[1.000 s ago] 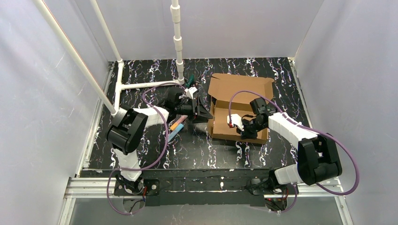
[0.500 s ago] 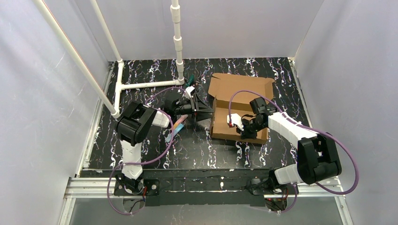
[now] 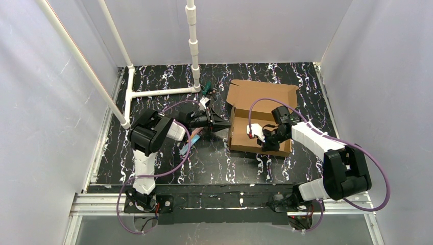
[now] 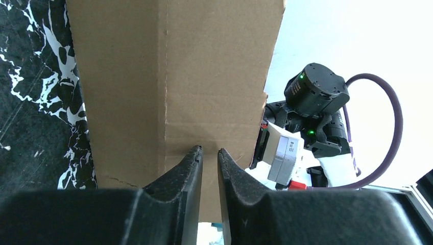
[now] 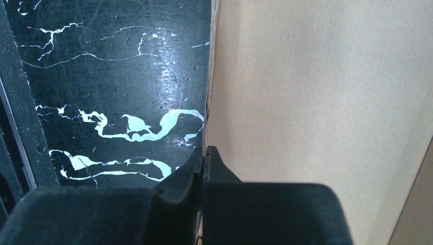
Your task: Fold the paper box
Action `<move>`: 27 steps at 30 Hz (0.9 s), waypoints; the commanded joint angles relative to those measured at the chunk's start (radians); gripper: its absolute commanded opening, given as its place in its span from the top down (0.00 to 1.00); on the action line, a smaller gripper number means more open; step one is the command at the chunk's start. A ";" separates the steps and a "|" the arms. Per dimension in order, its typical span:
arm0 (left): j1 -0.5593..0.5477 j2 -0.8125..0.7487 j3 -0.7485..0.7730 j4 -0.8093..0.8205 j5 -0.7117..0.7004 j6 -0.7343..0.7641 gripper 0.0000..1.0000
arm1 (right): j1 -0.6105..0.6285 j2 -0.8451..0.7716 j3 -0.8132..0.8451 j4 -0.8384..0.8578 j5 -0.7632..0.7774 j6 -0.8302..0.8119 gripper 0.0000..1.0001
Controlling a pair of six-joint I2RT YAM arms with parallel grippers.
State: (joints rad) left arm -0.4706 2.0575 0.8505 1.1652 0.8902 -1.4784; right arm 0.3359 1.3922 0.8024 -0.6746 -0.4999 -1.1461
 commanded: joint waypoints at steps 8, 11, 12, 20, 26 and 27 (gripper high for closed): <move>0.003 -0.054 0.004 -0.279 -0.019 0.194 0.70 | 0.008 0.042 -0.013 0.004 0.015 0.000 0.99; 0.003 -0.078 0.008 -0.371 -0.025 0.255 0.63 | 0.008 0.045 -0.012 0.003 0.015 0.001 0.99; 0.003 -0.083 0.010 -0.387 -0.025 0.267 0.62 | 0.008 0.046 -0.012 0.003 0.015 0.002 0.99; -0.007 -0.105 0.041 -0.431 0.001 0.307 0.48 | 0.008 0.047 -0.011 0.003 0.013 0.003 0.99; -0.030 -0.113 0.060 -0.432 0.015 0.323 0.38 | 0.008 0.050 -0.011 0.000 0.013 0.003 0.99; -0.033 -0.116 0.062 -0.432 0.014 0.328 0.33 | 0.008 0.050 -0.011 0.000 0.012 0.002 0.99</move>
State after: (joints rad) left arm -0.4854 2.0121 0.8841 0.7506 0.8753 -1.1893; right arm 0.3359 1.3952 0.8043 -0.6746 -0.4999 -1.1389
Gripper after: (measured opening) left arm 0.605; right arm 0.057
